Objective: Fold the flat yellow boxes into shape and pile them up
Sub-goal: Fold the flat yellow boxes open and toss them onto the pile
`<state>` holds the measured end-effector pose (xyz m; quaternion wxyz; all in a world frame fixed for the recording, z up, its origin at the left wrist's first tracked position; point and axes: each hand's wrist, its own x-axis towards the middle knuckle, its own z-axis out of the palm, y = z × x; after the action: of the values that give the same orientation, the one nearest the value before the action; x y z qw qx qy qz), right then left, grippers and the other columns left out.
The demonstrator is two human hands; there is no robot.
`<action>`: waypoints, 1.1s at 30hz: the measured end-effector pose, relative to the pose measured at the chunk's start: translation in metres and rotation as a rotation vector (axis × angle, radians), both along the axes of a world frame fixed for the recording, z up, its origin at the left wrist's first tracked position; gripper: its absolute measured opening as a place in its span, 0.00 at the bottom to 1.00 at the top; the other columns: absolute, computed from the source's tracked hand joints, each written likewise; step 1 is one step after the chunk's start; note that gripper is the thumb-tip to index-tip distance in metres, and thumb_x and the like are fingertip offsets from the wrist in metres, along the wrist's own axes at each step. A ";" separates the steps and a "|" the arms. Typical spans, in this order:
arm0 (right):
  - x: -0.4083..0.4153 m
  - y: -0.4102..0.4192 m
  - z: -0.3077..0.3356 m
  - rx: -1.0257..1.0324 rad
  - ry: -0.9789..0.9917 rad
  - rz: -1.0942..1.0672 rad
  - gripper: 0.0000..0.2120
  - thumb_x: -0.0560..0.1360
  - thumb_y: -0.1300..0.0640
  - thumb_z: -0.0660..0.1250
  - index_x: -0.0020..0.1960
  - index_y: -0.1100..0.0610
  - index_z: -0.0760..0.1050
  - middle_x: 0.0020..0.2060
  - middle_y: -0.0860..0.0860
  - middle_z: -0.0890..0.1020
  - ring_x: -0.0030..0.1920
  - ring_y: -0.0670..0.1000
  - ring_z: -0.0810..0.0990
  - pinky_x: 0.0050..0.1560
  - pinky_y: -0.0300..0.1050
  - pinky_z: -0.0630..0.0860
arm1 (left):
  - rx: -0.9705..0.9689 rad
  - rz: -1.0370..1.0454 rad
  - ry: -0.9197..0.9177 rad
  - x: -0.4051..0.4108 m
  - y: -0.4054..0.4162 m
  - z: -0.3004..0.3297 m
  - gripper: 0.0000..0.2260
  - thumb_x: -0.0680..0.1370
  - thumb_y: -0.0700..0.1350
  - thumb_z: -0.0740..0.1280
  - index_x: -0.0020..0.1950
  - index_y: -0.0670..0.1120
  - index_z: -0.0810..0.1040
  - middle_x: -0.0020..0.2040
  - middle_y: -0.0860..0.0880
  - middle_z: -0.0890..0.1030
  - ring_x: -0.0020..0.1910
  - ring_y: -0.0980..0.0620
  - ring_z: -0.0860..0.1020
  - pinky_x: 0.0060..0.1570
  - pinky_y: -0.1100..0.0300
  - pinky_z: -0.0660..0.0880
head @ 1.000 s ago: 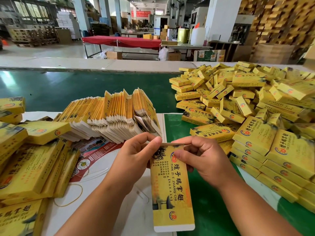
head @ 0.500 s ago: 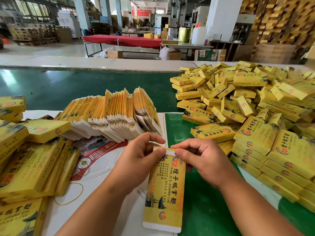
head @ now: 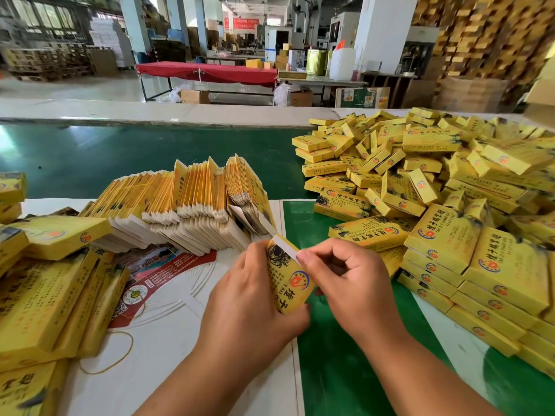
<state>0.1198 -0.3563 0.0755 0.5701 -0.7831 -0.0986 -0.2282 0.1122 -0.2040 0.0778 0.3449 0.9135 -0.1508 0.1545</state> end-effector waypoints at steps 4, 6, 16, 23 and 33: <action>0.000 -0.004 0.002 0.092 0.011 -0.009 0.10 0.77 0.54 0.70 0.37 0.54 0.80 0.27 0.48 0.81 0.26 0.44 0.79 0.25 0.36 0.75 | 0.079 -0.010 -0.070 0.000 0.001 0.001 0.33 0.61 0.62 0.67 0.63 0.57 0.62 0.45 0.62 0.68 0.41 0.60 0.67 0.36 0.74 0.64; 0.001 -0.006 0.002 0.122 0.035 -0.011 0.09 0.77 0.56 0.70 0.38 0.54 0.80 0.27 0.49 0.81 0.25 0.44 0.79 0.24 0.35 0.74 | 0.114 -0.012 -0.081 0.000 0.001 0.002 0.33 0.61 0.62 0.67 0.64 0.56 0.63 0.47 0.61 0.67 0.42 0.61 0.65 0.36 0.75 0.63; 0.001 -0.009 0.003 -0.013 0.031 0.070 0.08 0.77 0.55 0.70 0.52 0.45 0.84 0.37 0.42 0.86 0.32 0.43 0.83 0.27 0.39 0.78 | 0.152 0.007 -0.028 -0.002 0.002 0.005 0.41 0.63 0.69 0.58 0.73 0.54 0.56 0.55 0.60 0.68 0.48 0.61 0.68 0.45 0.69 0.63; 0.001 -0.013 0.010 -0.264 -0.125 0.108 0.12 0.76 0.57 0.68 0.58 0.57 0.83 0.52 0.46 0.85 0.51 0.39 0.83 0.48 0.33 0.79 | 0.158 0.013 -0.009 0.000 0.006 0.001 0.46 0.66 0.63 0.68 0.78 0.52 0.50 0.63 0.56 0.71 0.57 0.58 0.71 0.50 0.71 0.61; 0.001 -0.005 0.006 -0.327 -0.245 0.074 0.15 0.74 0.58 0.71 0.60 0.57 0.82 0.48 0.47 0.86 0.45 0.42 0.83 0.44 0.36 0.79 | 0.110 0.005 -0.031 0.002 0.006 -0.003 0.43 0.67 0.62 0.67 0.77 0.51 0.53 0.67 0.54 0.71 0.62 0.55 0.72 0.53 0.69 0.64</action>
<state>0.1209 -0.3611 0.0817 0.4271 -0.8273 -0.2317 -0.2818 0.1147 -0.1983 0.0746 0.2913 0.9289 -0.1621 0.1611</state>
